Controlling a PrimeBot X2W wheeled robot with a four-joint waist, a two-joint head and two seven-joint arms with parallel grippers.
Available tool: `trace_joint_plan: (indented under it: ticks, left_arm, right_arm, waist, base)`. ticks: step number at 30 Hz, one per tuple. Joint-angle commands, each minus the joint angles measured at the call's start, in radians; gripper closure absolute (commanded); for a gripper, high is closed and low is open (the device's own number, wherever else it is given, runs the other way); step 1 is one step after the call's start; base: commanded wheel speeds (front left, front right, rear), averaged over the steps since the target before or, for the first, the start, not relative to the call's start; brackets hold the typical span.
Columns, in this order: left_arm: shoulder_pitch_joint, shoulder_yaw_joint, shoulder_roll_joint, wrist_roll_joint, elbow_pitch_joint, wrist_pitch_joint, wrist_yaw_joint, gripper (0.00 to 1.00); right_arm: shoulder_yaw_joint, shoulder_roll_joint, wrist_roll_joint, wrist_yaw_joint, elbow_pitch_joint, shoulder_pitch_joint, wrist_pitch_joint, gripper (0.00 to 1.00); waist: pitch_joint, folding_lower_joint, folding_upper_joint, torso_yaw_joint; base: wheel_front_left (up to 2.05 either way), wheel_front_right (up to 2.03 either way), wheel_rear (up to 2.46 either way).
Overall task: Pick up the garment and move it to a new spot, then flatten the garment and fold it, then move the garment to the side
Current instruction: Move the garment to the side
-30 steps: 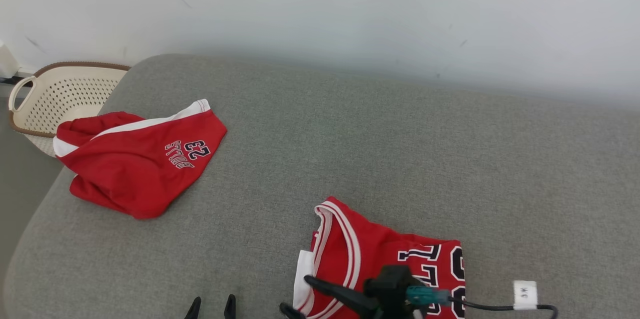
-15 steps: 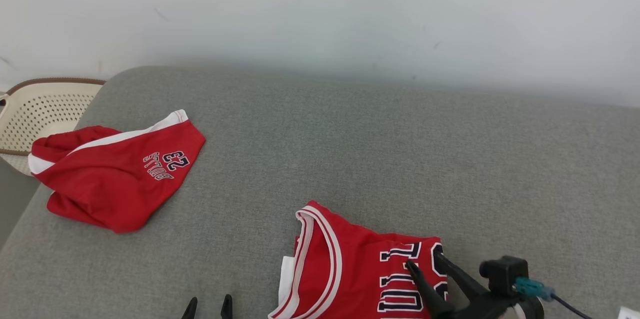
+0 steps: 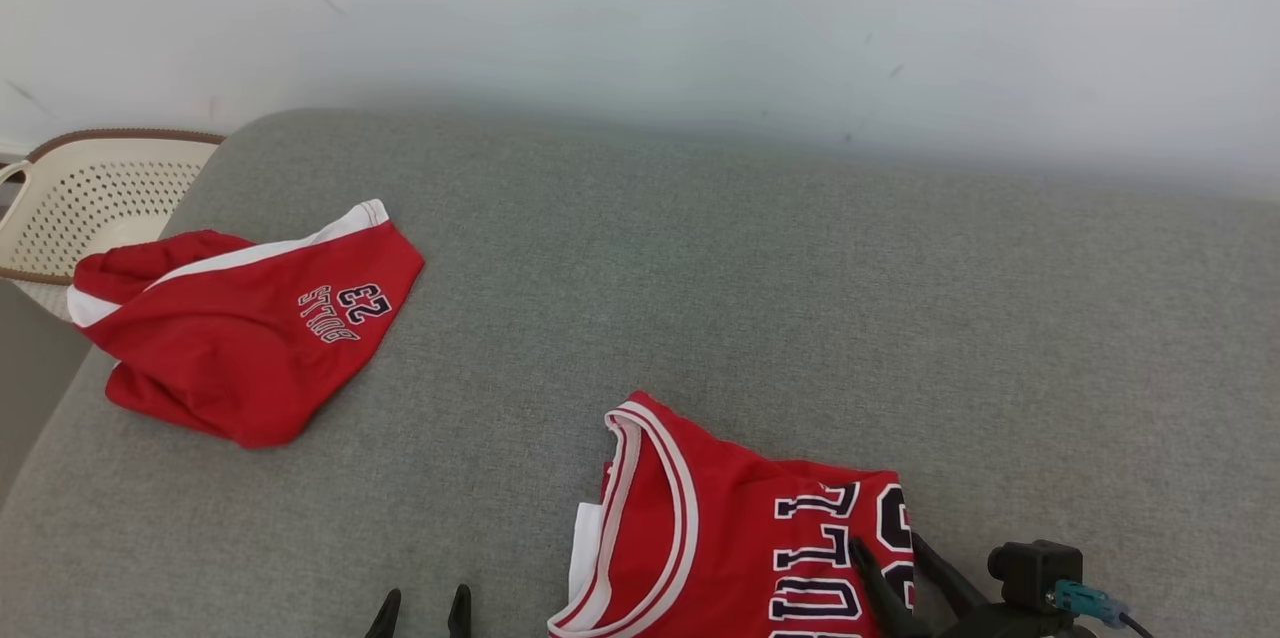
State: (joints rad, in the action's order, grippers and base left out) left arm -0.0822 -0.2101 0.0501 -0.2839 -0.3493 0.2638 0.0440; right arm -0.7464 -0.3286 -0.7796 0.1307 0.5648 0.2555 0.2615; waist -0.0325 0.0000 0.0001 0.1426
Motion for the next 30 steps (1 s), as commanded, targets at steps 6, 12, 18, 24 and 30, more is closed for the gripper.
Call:
trace_joint_plan:
  ticks: [6, 12, 18, 24, 30]
  left_arm:
    - [-0.016, -0.002, 0.001, 0.004, -0.002, 0.001, -0.004, 0.0]
    - [-0.02, 0.003, 0.001, 0.005, 0.001, 0.001, -0.002, 0.0]
    - [-0.001, 0.014, 0.001, 0.01, 0.006, 0.001, 0.0, 0.0]
    - [0.011, 0.01, 0.001, 0.003, 0.017, 0.001, -0.001, 0.0]
    - [0.008, 0.014, 0.001, -0.003, 0.044, 0.001, 0.001, 0.0]
  right_arm:
    - [-0.031, 0.025, -0.027, 0.0, 0.118, 0.034, -0.002, 0.05]
    - [-0.08, 0.028, -0.059, 0.0, 0.125, 0.057, -0.004, 1.0]
    - [-0.011, -0.018, -0.003, 0.0, 0.044, 0.096, 0.002, 1.0]
    - [0.113, -0.073, 0.137, 0.0, -0.088, 0.106, 0.003, 1.0]
    - [0.17, -0.059, 0.224, 0.0, -0.123, 0.075, 0.003, 1.0]
  waist:
    - [-0.018, 0.0, -0.0001, 0.026]
    - [-0.02, 0.0, -0.0001, 0.024]
    - [0.001, 0.0, -0.0001, 0.004]
    - [0.031, 0.0, -0.0001, -0.03]
    - [0.055, 0.0, -0.0001, -0.084]
  base:
    - [0.0, 0.0, 0.0]
    - [0.0, 0.0, 0.0]
    - [0.0, 0.0, 0.0]
    - [0.0, 0.0, 0.0]
    - [0.0, 0.0, 0.0]
